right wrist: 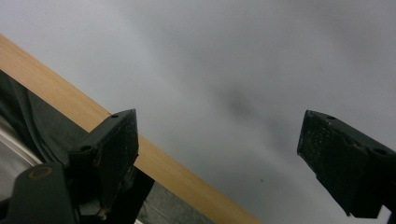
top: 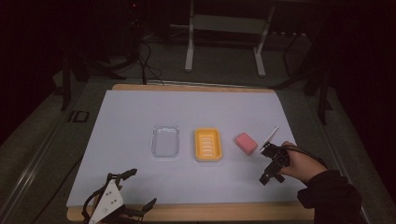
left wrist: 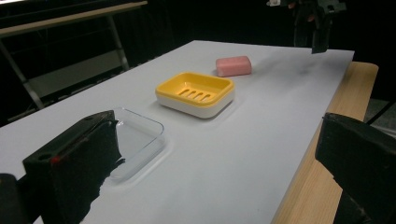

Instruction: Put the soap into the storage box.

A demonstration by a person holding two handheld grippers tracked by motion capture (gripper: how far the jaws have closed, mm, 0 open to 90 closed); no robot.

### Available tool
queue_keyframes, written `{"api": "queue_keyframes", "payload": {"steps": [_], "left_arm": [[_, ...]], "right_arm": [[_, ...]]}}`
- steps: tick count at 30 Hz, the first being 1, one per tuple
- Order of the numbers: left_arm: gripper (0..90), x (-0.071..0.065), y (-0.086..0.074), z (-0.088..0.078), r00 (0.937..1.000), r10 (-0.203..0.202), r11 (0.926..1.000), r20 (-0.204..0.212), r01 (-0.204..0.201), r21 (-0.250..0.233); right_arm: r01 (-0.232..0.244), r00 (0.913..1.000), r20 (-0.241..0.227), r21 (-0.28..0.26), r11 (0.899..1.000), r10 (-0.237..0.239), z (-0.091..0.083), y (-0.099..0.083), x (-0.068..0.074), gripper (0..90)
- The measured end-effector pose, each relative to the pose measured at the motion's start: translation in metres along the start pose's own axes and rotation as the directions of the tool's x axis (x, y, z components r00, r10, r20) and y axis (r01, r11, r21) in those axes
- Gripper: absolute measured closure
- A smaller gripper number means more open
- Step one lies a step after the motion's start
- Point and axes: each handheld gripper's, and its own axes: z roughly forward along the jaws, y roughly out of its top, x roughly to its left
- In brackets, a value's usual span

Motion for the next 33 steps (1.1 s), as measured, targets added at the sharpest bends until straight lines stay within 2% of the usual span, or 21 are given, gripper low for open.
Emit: {"api": "queue_keyframes", "payload": {"steps": [3, 7, 9, 20, 28, 33], "left_arm": [[0.5, 0.0, 0.0, 0.0, 1.0, -0.001, 1.0, 0.002, 0.001, 0.001], [0.5, 0.0, 0.0, 0.0, 1.0, 0.001, 1.0, 0.004, -0.001, 0.003], [0.5, 0.0, 0.0, 0.0, 1.0, 0.001, 1.0, 0.004, -0.001, 0.004], [0.5, 0.0, 0.0, 0.001, 1.0, 0.001, 1.0, 0.006, -0.001, 0.003], [0.5, 0.0, 0.0, 0.001, 0.9999, 0.001, 1.0, 0.011, -0.001, 0.002], [0.5, 0.0, 0.0, 0.001, 0.9999, 0.002, 1.0, 0.011, -0.002, 0.003]], "right_arm": [[0.025, 0.9996, 0.012, 0.039, 0.999, -0.026, 0.0, 0.002, -0.004, 12.6], [0.041, 0.9989, 0.019, 0.056, 0.998, -0.042, 0.001, 0.006, -0.011, 11.5], [0.029, 0.9994, 0.015, 0.057, 0.998, -0.03, 0.001, 0.009, -0.014, 11.4], [0.001, 0.9997, 0.023, -0.012, 1.0, 0.0, -0.004, 0.026, -0.028, 10.4], [0.036, 0.9962, 0.081, -0.054, 0.998, -0.031, -0.002, 0.041, -0.034, 10.4], [0.052, 0.9965, 0.068, -0.051, 0.997, -0.049, 0.001, 0.051, -0.033, 10.5]]}}
